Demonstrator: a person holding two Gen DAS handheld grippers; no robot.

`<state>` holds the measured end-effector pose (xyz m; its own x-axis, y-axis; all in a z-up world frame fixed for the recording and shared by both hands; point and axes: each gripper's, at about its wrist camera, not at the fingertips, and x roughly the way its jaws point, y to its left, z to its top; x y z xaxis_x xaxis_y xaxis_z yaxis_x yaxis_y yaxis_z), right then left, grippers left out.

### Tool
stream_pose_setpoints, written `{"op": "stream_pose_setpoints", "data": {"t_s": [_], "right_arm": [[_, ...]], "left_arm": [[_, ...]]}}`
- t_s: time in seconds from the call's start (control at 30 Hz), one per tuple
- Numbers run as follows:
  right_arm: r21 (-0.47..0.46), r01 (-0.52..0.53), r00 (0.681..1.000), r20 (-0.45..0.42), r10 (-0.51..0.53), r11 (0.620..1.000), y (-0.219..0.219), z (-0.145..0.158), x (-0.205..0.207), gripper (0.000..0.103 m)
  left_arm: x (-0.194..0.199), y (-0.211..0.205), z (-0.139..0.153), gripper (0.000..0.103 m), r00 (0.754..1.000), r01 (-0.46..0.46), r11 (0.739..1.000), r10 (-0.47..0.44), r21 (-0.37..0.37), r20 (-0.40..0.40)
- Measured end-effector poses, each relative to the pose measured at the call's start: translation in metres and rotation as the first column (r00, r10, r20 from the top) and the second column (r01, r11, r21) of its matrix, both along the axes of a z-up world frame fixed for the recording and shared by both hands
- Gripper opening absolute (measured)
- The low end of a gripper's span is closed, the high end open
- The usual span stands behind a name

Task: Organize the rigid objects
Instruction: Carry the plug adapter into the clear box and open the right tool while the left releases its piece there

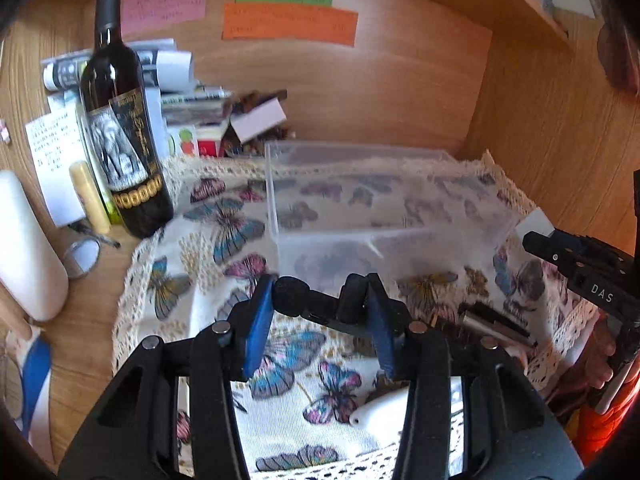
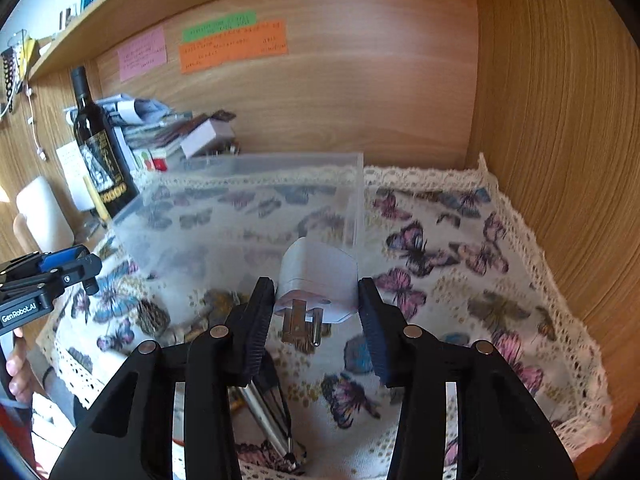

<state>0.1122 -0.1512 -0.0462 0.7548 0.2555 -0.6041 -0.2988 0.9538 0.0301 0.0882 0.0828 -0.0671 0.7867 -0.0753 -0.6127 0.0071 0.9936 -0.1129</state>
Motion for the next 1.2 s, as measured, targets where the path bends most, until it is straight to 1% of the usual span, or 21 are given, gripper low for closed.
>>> {"op": "stream_pose_setpoints", "data": {"t_s": [0.17, 0.3, 0.43, 0.57, 0.7, 0.9, 1.03, 1.2], "right_arm": [[0.01, -0.008, 0.997, 0.074, 0.007, 1.0, 0.003, 0.023, 0.008, 0.04], [0.018, -0.019, 0.993, 0.115, 0.016, 1.0, 0.007, 0.038, 0.015, 0.04], [0.019, -0.03, 0.989, 0.143, 0.027, 0.999, 0.011, 0.049, 0.025, 0.04], [-0.005, -0.037, 0.988, 0.15, 0.037, 0.999, 0.019, 0.051, 0.036, 0.04], [-0.015, -0.052, 0.993, 0.108, 0.053, 0.999, 0.025, 0.041, 0.053, 0.04], [-0.019, -0.071, 0.997, -0.015, 0.071, 0.997, 0.03, 0.014, 0.085, 0.04], [-0.04, -0.08, 0.994, -0.075, 0.077, 0.996, 0.034, -0.001, 0.1, 0.04], [-0.056, -0.103, 0.987, -0.126, 0.095, 0.993, 0.041, -0.015, 0.11, 0.04]], "left_arm": [[0.011, 0.004, 0.026, 0.045, 0.997, -0.007, 1.0, 0.009, -0.018, 0.072], [0.022, 0.004, 0.043, 0.045, 0.993, -0.015, 1.0, 0.016, -0.013, 0.117], [0.037, 0.005, 0.051, 0.045, 0.993, -0.008, 1.0, 0.01, -0.021, 0.118], [0.06, 0.006, 0.051, 0.045, 0.997, 0.001, 0.999, 0.002, -0.032, 0.078], [0.084, 0.003, 0.043, 0.045, 1.0, 0.018, 0.999, -0.018, -0.042, 0.011], [0.117, -0.01, 0.019, 0.045, 0.993, 0.051, 0.998, -0.055, -0.035, -0.107], [0.131, -0.021, 0.001, 0.045, 0.984, 0.081, 0.997, -0.081, -0.006, -0.161], [0.14, -0.033, -0.014, 0.045, 0.976, 0.107, 0.994, -0.1, 0.024, -0.193]]}}
